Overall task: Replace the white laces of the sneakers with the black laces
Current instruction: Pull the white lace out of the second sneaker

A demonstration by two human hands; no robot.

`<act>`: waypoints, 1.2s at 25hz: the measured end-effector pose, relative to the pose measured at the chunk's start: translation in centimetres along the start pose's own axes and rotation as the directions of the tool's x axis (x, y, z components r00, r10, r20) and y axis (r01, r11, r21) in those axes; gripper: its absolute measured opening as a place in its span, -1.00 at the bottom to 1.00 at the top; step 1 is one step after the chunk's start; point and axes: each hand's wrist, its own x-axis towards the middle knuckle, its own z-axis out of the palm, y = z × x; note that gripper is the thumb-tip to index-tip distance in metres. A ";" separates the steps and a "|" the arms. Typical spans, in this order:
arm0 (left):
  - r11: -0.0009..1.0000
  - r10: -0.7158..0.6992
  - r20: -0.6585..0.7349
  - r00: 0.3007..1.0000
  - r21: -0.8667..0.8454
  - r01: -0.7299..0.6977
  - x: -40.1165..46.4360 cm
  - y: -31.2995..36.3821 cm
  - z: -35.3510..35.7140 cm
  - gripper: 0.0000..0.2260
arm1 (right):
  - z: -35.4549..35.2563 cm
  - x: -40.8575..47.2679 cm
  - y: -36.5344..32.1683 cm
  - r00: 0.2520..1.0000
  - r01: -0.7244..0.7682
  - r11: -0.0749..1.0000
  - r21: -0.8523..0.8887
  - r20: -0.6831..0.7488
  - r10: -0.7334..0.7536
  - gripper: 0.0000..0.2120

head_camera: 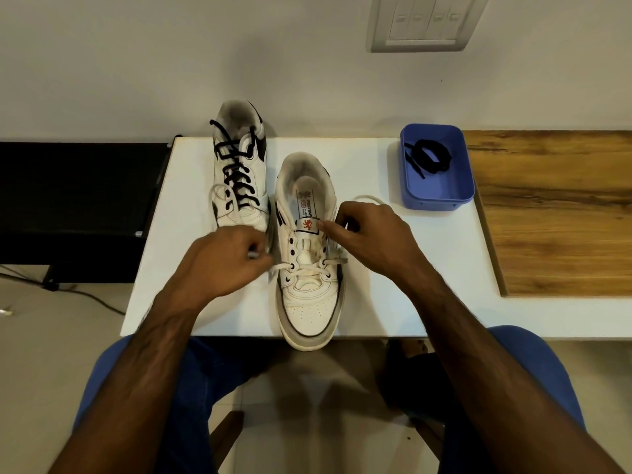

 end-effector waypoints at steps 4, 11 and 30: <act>0.995 -0.034 0.129 0.991 0.094 0.022 -0.2 -0.1 0.2 -0.71 | 0.3 -0.7 -0.3 0.980 0.160 0.983 0.088 0.105 -0.169 -0.84; 0.971 -0.033 -0.147 0.989 -0.238 -0.003 0.3 2.2 1.0 -0.61 | 1.3 -1.4 -1.5 0.949 0.274 0.954 -0.121 0.195 -0.248 -0.83; 0.902 0.100 -0.196 0.976 -0.395 -0.172 1.2 1.4 1.7 -0.59 | -0.9 -1.1 -0.6 0.986 0.068 0.995 -0.078 0.155 -0.055 -0.86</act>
